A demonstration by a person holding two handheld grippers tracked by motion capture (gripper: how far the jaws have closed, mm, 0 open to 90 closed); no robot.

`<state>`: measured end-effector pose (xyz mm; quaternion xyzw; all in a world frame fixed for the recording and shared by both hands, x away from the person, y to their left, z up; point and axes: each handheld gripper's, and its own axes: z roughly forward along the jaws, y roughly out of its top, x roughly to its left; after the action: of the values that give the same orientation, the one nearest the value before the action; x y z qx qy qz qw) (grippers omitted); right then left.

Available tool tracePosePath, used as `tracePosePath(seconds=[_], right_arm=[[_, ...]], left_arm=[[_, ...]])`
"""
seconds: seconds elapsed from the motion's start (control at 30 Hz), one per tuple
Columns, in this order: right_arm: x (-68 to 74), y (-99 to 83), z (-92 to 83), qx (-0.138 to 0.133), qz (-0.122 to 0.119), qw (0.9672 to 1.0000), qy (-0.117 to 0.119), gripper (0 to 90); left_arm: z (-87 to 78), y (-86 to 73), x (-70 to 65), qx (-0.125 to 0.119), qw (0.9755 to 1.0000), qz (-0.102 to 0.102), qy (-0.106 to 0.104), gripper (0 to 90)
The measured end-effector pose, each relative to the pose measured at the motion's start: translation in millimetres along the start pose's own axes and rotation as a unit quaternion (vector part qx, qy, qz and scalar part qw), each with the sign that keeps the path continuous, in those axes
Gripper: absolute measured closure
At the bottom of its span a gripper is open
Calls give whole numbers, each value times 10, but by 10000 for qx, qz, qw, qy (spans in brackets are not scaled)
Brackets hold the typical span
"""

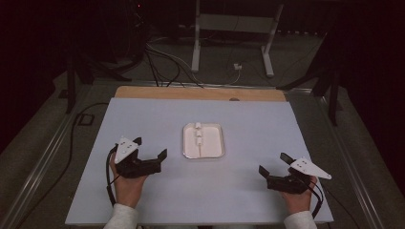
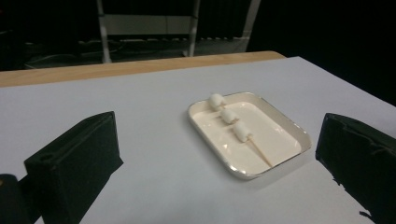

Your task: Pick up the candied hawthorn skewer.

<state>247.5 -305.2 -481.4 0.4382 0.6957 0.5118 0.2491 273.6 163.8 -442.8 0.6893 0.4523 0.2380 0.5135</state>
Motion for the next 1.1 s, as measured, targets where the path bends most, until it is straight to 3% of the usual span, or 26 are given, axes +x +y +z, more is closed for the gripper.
tracePosePath(seconds=[0.47, 1.1], right_arm=[[-13, -18, -6, 23, 55, 10000, -8, 0], [-39, -22, -25, -11, 128, 9999, 0, 0]], left_arm=[[475, 42, -164, 436, 9989, -4, -187, 20], [968, -19, -373, 985, 9939, -54, -492, 66]])
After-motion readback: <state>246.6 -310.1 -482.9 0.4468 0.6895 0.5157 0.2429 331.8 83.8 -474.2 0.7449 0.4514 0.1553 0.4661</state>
